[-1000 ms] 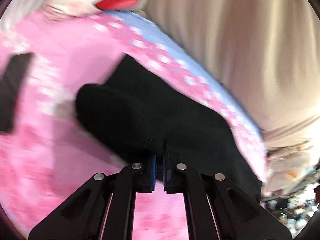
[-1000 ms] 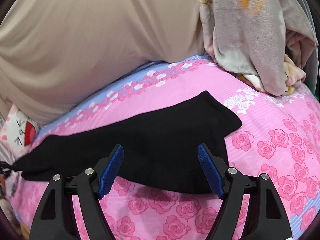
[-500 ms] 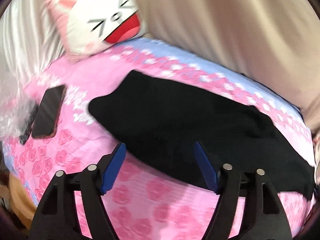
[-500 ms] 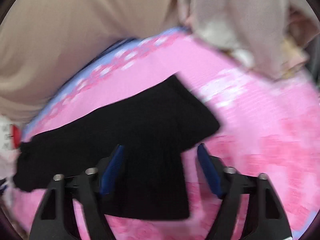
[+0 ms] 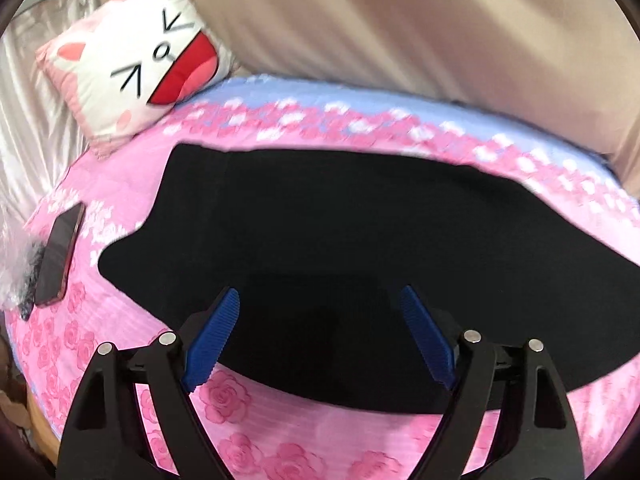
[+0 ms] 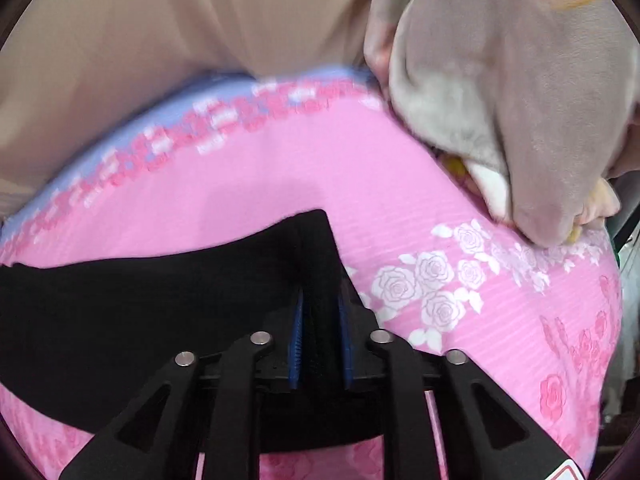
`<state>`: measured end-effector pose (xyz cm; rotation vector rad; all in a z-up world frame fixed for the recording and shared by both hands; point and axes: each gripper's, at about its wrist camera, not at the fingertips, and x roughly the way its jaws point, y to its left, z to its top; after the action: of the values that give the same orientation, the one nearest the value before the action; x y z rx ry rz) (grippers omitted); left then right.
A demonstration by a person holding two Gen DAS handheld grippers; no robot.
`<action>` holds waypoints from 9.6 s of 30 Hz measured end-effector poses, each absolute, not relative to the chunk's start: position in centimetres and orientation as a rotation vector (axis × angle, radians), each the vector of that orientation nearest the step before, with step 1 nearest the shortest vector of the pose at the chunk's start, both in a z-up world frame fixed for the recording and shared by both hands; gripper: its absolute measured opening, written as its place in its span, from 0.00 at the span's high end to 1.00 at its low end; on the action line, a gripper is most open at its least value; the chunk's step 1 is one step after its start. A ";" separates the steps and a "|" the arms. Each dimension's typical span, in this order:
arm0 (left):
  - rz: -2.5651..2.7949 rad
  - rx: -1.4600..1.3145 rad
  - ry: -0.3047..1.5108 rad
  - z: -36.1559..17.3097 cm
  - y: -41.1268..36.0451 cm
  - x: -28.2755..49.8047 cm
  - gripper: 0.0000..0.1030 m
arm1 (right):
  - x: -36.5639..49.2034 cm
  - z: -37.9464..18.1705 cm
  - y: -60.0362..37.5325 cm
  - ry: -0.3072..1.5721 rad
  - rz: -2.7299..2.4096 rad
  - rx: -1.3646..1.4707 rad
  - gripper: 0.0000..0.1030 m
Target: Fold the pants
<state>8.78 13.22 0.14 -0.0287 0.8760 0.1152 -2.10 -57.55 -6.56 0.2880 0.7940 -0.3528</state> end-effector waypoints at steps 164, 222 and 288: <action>-0.403 -0.006 0.613 6.5 -5.6 0.1 0.06 | -1.5 -3.2 -31.4 0.573 0.275 0.627 0.28; -0.293 -0.193 0.736 4.8 7.2 -1.5 0.37 | -9.8 3.0 -27.8 0.576 0.059 0.387 0.84; -0.219 0.072 0.887 -2.8 0.9 -0.9 0.04 | -10.5 -2.8 -28.1 0.671 0.095 0.438 0.82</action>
<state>-0.89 0.87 -2.75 0.0722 0.8867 -0.2191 -10.48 -28.12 -2.78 0.4376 0.6709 0.0953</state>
